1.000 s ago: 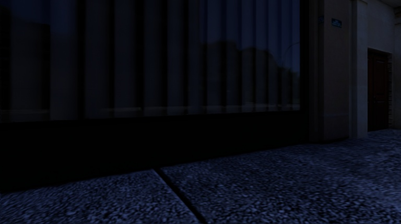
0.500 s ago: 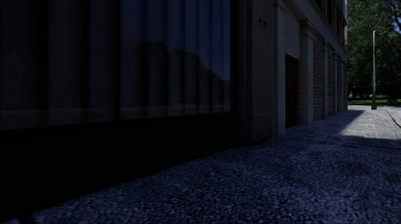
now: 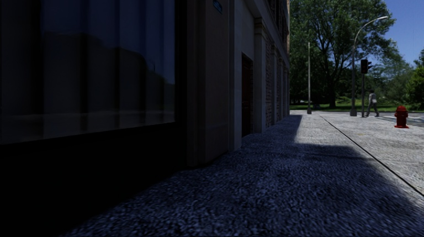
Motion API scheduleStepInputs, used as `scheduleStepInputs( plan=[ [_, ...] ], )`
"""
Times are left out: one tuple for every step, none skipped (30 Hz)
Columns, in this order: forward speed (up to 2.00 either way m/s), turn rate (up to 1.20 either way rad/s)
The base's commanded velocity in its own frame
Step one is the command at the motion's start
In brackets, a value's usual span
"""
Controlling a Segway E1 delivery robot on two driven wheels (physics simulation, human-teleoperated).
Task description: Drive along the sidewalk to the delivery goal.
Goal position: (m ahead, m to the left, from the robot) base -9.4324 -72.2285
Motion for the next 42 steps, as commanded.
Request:
scheduleStepInputs(
  plan=[
    [1.83,-0.85],
    [1.83,-0.85],
    [1.83,-0.95],
    [1.83,-0.99],
    [1.83,-1.00],
    [1.83,-1.01],
    [1.83,-1.01],
    [1.83,-1.01],
    [1.83,-1.01],
    [1.83,-1.01],
    [1.87,-1.01],
    [1.87,-1.01],
    [2.00,-1.01],
    [2.00,-0.97],
    [2.00,-0.93],
    [2.00,-0.87],
    [2.00,-0.87],
    [2.00,-0.10],
    [2.00,0.00],
    [2.00,0.00],
    [2.00,0.00],
    [2.00,0.00],
    [2.00,0.00],
    [2.00,0.00],
    [2.00,0.00],
    [2.00,0.00],
    [2.00,0.00],
    [2.00,0.00],
    [2.00,0.00],
    [2.00,0.00],
    [2.00,0.00],
    [2.00,0.00],
    [2.00,0.00],
    [2.00,0.00],
    [2.00,0.00],
    [2.00,0.00],
    [2.00,0.00],
    [2.00,0.06],
    [2.00,0.11],
    [2.00,0.11],
    [2.00,0.16],
    [2.00,0.21]
  ],
)
